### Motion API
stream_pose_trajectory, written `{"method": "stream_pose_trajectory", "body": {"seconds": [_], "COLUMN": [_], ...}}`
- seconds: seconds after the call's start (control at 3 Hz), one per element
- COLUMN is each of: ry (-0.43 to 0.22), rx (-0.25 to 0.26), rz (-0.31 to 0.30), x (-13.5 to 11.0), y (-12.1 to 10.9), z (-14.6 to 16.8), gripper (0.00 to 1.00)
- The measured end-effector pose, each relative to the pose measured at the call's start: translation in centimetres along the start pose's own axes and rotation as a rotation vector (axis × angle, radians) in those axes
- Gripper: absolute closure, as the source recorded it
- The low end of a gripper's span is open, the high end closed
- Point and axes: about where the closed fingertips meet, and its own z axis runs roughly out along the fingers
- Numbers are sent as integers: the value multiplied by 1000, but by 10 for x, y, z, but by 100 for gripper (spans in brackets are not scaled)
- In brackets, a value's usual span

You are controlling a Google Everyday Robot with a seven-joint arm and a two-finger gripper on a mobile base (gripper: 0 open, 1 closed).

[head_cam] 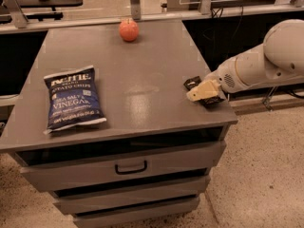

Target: Move rxbar chocolate near apple

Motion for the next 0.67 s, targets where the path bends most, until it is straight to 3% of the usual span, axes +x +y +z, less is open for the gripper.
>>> {"method": "stream_pose_trajectory", "body": {"seconds": [0.67], "ry": [-69], "rx": [7], "rz": [-5], "x": [-11], "y": [0], "z": [-10], "gripper": [88]}}
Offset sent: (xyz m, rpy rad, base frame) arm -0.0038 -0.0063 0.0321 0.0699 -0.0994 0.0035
